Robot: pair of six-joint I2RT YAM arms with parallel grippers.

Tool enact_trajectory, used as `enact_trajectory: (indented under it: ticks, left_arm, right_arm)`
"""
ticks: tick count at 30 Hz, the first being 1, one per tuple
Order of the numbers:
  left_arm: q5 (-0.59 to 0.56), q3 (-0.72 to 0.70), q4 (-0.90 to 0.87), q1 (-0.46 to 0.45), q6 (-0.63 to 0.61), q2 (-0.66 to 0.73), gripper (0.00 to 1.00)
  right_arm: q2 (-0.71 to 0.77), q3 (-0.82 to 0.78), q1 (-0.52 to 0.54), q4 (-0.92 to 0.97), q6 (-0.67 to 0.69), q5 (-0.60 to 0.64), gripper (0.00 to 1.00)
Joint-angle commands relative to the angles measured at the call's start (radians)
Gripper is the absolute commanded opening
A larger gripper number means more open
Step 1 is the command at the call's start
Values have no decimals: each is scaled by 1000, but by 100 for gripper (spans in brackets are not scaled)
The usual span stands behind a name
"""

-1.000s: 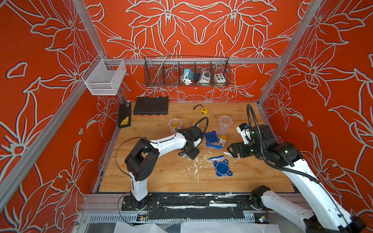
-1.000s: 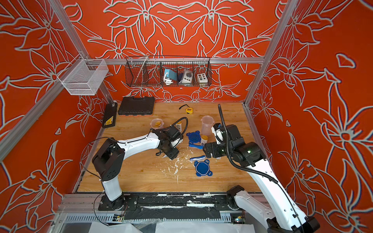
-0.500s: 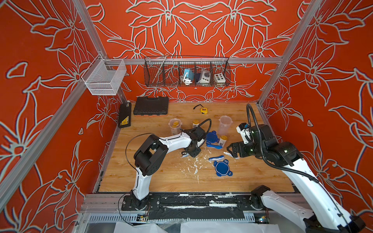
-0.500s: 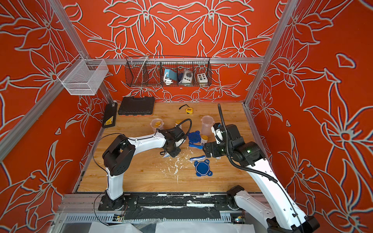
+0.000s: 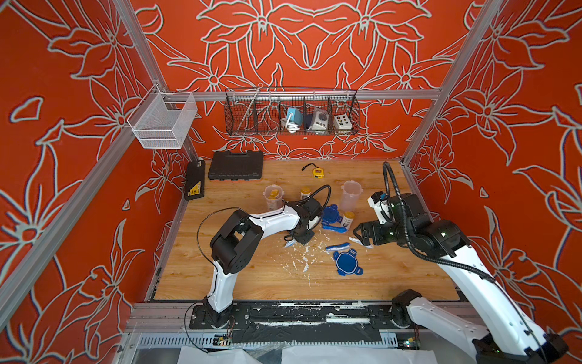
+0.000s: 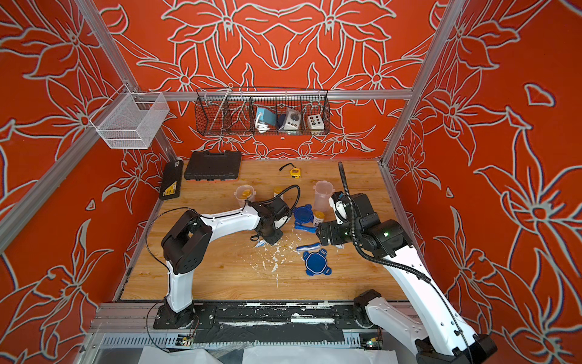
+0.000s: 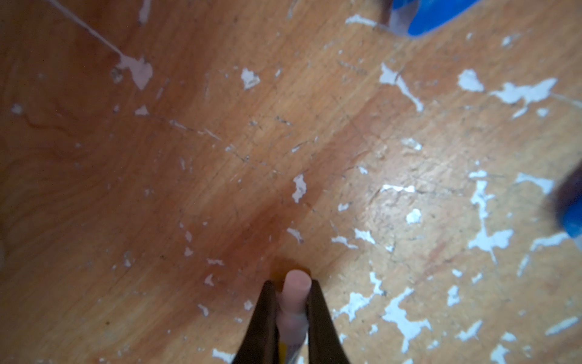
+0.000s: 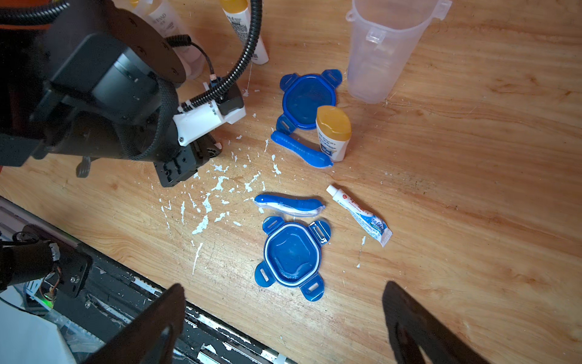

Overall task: Pack away toiletry kits
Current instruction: Pick up the toiletry item from the center of the board, then place the toiletry item into the container.

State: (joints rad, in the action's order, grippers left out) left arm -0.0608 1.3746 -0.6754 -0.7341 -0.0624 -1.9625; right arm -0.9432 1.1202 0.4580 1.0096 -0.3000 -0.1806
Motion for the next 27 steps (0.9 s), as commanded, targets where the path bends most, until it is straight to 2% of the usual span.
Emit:
enact_trajectory:
  ticks: [1,4,8,15,19,27]
  left_arm:
    - [42,19,-46,-4,29,125,0]
    - [124,31,-28,7,62,246,0]
    - [169,5,110,35,95,436,0]
    - [208,-114,433,234,183,609,0]
    - [283,-218,704,284,180,645,0]
    - [259,-278,925,361,226,549,0]
  right_arm:
    - [0,45,-7,-3,10,19,98]
    - [-6,56,-7,-3,17,16,98]
    - [-20,84,-8,-2,42,6,98]
    - [-44,120,-8,-13,39,-28,98]
    - [-48,131,-6,-10,26,-38,98]
    - [-68,167,-6,-3,6,-56,98]
